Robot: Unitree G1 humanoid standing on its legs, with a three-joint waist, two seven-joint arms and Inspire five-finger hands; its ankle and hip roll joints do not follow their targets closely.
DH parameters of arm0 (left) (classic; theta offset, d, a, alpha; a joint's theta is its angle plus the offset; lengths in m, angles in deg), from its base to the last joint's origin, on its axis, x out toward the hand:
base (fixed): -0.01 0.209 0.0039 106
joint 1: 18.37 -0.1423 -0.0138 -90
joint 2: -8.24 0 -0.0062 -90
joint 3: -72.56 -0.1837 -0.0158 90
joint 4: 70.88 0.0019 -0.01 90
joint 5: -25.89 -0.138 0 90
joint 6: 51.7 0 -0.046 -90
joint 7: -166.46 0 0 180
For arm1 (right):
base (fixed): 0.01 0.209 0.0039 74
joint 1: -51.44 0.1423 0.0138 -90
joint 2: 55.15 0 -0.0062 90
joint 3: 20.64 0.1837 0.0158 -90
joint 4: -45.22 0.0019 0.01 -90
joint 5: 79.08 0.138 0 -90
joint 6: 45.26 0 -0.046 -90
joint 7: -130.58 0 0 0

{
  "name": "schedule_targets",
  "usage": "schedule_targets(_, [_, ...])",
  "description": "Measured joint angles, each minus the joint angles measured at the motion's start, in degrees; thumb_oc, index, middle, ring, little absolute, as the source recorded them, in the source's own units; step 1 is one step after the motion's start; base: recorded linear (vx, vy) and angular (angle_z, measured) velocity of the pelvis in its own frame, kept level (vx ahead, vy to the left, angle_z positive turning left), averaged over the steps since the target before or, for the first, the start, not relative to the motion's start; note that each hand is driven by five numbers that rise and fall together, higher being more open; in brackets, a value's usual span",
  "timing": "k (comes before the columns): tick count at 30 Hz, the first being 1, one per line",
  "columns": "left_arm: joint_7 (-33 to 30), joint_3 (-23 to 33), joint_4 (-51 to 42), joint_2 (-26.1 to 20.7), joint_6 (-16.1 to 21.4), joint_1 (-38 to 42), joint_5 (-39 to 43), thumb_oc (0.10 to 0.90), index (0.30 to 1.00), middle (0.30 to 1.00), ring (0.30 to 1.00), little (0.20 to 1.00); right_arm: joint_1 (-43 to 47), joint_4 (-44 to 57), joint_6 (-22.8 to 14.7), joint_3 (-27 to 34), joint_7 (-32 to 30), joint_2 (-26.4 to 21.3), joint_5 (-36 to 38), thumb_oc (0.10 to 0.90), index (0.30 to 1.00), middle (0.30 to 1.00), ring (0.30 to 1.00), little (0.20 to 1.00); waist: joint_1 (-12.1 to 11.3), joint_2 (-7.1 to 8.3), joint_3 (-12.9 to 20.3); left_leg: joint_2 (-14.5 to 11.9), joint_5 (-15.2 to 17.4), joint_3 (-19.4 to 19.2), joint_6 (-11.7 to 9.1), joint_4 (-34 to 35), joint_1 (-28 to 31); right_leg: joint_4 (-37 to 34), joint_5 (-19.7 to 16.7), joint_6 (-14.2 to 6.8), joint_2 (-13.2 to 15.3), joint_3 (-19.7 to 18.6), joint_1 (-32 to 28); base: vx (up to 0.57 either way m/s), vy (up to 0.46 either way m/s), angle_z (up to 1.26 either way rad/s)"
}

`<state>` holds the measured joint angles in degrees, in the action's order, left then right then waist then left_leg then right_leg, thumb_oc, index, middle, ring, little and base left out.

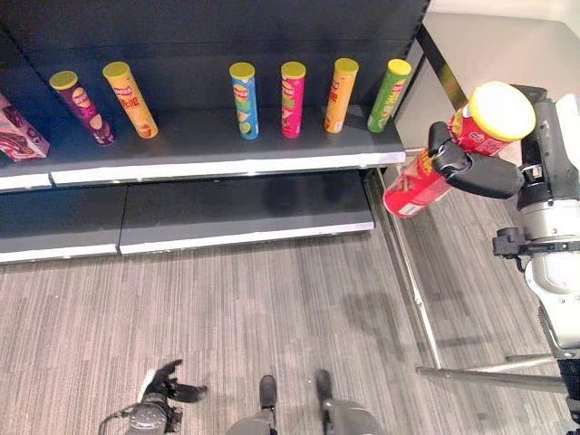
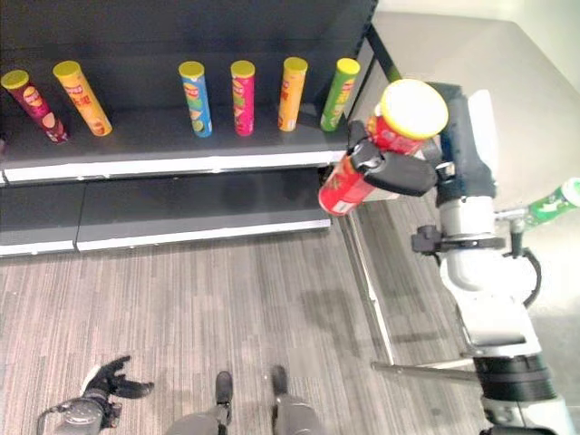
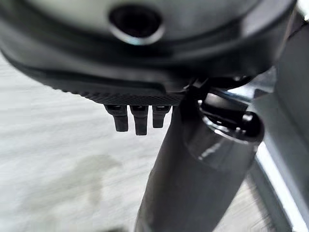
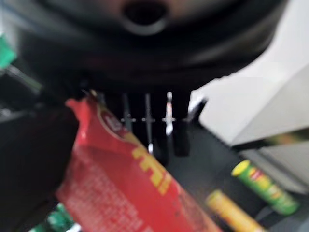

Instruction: Put the goods on the table back onto the shelves and tidy them up.

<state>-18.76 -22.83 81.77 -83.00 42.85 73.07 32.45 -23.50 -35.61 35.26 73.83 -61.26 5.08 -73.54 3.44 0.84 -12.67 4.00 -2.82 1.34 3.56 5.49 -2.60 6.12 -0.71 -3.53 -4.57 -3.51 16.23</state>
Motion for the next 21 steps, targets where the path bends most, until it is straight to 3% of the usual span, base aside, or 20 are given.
schedule_targets(1, [0.4, -1.1, -0.8, 1.7, 0.0, -0.9, -0.1, 0.8, 0.9, 0.9, 0.9, 0.9, -1.2, 0.3, 0.0, -0.2, 0.5, 0.0, -0.3, 0.4, 0.3, 0.3, 0.3, 0.3, 0.5, -0.08, 0.1, 1.4, 0.4, 1.9, -0.3, -0.1, 1.3, -2.2, -5.4, 3.3, 1.0, 0.4, -2.2, 0.18, 0.016, 0.91])
schedule_targets(2, [1.0, -1.7, -2.7, 3.6, 0.1, -2.6, -0.5, 0.8, 0.9, 0.9, 0.9, 0.9, -1.8, -0.1, 0.5, -1.8, 0.9, 0.0, -0.8, 0.4, 0.3, 0.3, 0.3, 0.3, -0.1, -1.17, 0.6, 0.9, 1.1, 2.4, -1.2, -0.3, 2.3, -6.3, -6.5, 4.9, 0.8, 1.4, -5.4, 0.2, -0.032, 0.55])
schedule_targets(4, [0.9, -1.3, -3.3, 4.8, 0.0, -3.9, -1.1, 0.8, 0.9, 0.9, 0.9, 0.9, -1.7, -0.6, 0.6, -4.3, 1.8, 0.1, -2.3, 0.4, 0.3, 0.3, 0.3, 0.3, -2.0, -1.42, 0.7, 0.4, 1.9, 2.6, -3.0, -1.3, 2.6, -10.6, -7.7, 5.9, 0.5, 1.9, -8.5, 0.13, -0.026, 0.29])
schedule_targets(6, [1.0, -1.5, -5.6, 5.6, 0.3, -2.8, -1.1, 0.8, 0.9, 0.9, 0.9, 0.9, -3.1, -1.1, 1.1, -5.1, 2.8, 0.0, -3.8, 0.4, 0.3, 0.3, 0.3, 0.3, -2.5, 0.64, -0.4, 3.3, 3.0, 2.1, -5.8, -14.1, -4.2, -11.4, -7.5, 7.3, 3.7, 4.7, -9.9, 0.07, 0.063, 0.83])
schedule_targets(7, [1.0, -1.5, -6.1, 6.0, 0.3, -2.1, -1.0, 0.8, 0.9, 0.9, 0.9, 0.9, -3.1, -1.6, 1.3, -5.2, 3.0, 0.1, -4.7, 0.4, 0.3, 0.3, 0.3, 0.3, -3.3, 0.87, -0.6, 3.5, 3.9, 0.7, -7.8, -20.1, -7.6, -11.4, -6.8, 8.2, 4.6, 5.2, -10.5, 0.21, 0.208, 0.91])
schedule_targets(8, [1.0, -1.4, -6.0, 5.7, 0.1, -1.4, -0.8, 0.8, 0.9, 0.9, 0.9, 0.9, -3.1, -2.2, 1.4, -5.1, 3.0, 0.0, -5.5, 0.4, 0.3, 0.3, 0.3, 0.3, -3.1, 0.79, -1.2, -0.1, 4.6, -1.2, -8.4, -24.7, -11.0, -11.4, -4.8, 6.5, 4.9, 6.3, -11.8, 0.24, 0.247, 0.53])
schedule_targets(9, [0.9, -1.3, -6.3, 5.3, 0.1, -1.4, -0.7, 0.8, 0.9, 0.9, 0.9, 0.9, -3.1, -2.2, 1.7, -5.2, 3.0, 0.0, -5.7, 0.4, 0.3, 0.3, 0.3, 0.3, -3.1, 0.85, -1.7, -2.9, 4.5, -2.2, -8.4, -21.7, -10.6, -11.4, -4.4, 5.9, 4.9, 6.6, -12.7, 0.28, 0.339, 0.17])
schedule_targets(10, [0.9, -1.4, -6.0, 5.1, 0.2, -1.8, -0.7, 0.8, 0.9, 0.9, 0.9, 0.9, -2.5, -2.1, 1.8, -5.2, 3.0, 0.1, -6.5, 0.4, 0.3, 0.3, 0.3, 0.3, -2.7, 0.41, -1.7, -8.4, 2.8, -0.9, -11.0, -10.0, -9.0, -11.4, -4.2, 5.6, 4.7, 6.3, -13.2, 0.24, 0.32, -0.26])
schedule_targets(11, [0.9, -1.4, -4.9, 5.1, 0.2, -1.4, -0.5, 0.8, 0.9, 0.9, 0.9, 0.9, -2.3, -2.5, 1.8, -5.0, 2.7, 0.4, -6.5, 0.4, 0.3, 0.3, 0.3, 0.3, -2.4, 0.09, -1.6, -12.2, 1.3, 0.4, -13.6, -5.0, -9.0, -11.4, -4.0, 5.3, 4.5, 5.4, -13.4, 0.26, 0.341, -0.43])
schedule_targets(13, [0.7, -1.4, -4.2, 4.9, 0.1, -0.7, 0.2, 0.8, 0.9, 0.9, 0.9, 0.9, -2.0, -4.4, 1.9, -5.2, 2.6, 1.7, -6.5, 0.4, 0.3, 0.3, 0.3, 0.3, -2.5, -0.05, -1.6, -17.5, -0.2, 2.9, -15.8, 0.1, -9.4, -11.4, -3.2, 4.1, 3.8, 3.7, -13.5, 0.21, 0.302, -0.49])
schedule_targets(15, [0.8, -1.4, -4.1, 5.0, 0.2, 0.1, 0.2, 0.8, 0.9, 0.9, 0.9, 0.9, -2.0, -6.8, 2.5, -5.2, 2.4, 2.0, -6.5, 0.4, 0.3, 0.3, 0.3, 0.3, -2.4, -0.18, -1.6, -20.5, -0.9, 4.0, -16.9, 0.1, -12.5, -11.4, -2.2, 2.7, 4.9, 2.5, -14.0, 0.23, 0.464, -0.4])
schedule_targets(17, [0.7, -2.0, -4.1, 5.0, 0.3, 0.4, 0.1, 0.8, 0.9, 0.9, 0.9, 0.9, -2.2, -7.6, 3.3, -4.8, 1.5, 2.0, -6.7, 0.4, 0.3, 0.3, 0.3, 0.3, -2.0, -1.12, -1.4, -18.4, -0.6, 1.3, -16.1, -1.7, -13.9, -11.4, -1.1, 1.0, 7.1, 2.2, -15.3, 0.24, 0.661, -0.26])
schedule_targets(18, [0.8, -2.5, -3.1, 5.7, 0.3, -0.1, 0.1, 0.8, 0.9, 0.9, 0.9, 0.9, -2.2, -7.4, 3.2, -4.2, 1.4, 2.7, -6.9, 0.4, 0.3, 0.3, 0.3, 0.3, -2.1, -3.4, -0.6, -15.5, -1.5, -1.4, -14.6, -1.8, -12.8, -11.4, -0.3, -0.2, 9.5, 1.9, -16.4, 0.22, 0.595, -0.44])
schedule_targets(19, [0.7, -2.5, -2.4, 6.2, 0.3, -1.2, 0.1, 0.8, 0.9, 0.9, 0.9, 0.9, -2.3, -7.0, 3.4, -3.7, 0.6, 3.6, -7.5, 0.4, 0.3, 0.3, 0.3, 0.3, -1.7, -7.03, 1.3, -12.1, -5.9, -2.1, -10.3, 0.1, -11.4, -11.4, 1.4, -2.7, 11.9, 1.6, -17.2, 0.23, 0.664, -0.36])
schedule_targets(20, [0.3, -2.5, -2.4, 5.2, 0.1, -0.6, 0.1, 0.8, 0.9, 0.9, 0.9, 0.9, -2.6, -6.1, 3.9, -4.0, 0.2, 4.0, -7.7, 0.4, 0.3, 0.3, 0.3, 0.3, -1.0, -6.49, 1.2, -8.3, -8.2, -3.1, -7.7, 0.1, -10.8, -11.3, 1.4, -3.3, 15.5, 1.9, -17.7, 0.14, 0.441, -0.1])
schedule_targets(21, [-0.3, -2.8, -2.6, 3.6, 0.2, 0.8, 0.0, 0.8, 0.9, 0.9, 0.9, 0.9, -2.6, -4.8, 4.2, -4.5, 0.4, 4.3, -8.3, 0.4, 0.3, 0.3, 0.3, 0.3, -0.7, -5.91, 0.8, -4.2, -8.2, -4.3, -5.3, -0.3, -10.2, -9.7, 0.8, -3.6, 19.2, 2.7, -16.9, 0.1, 0.347, -0.19])
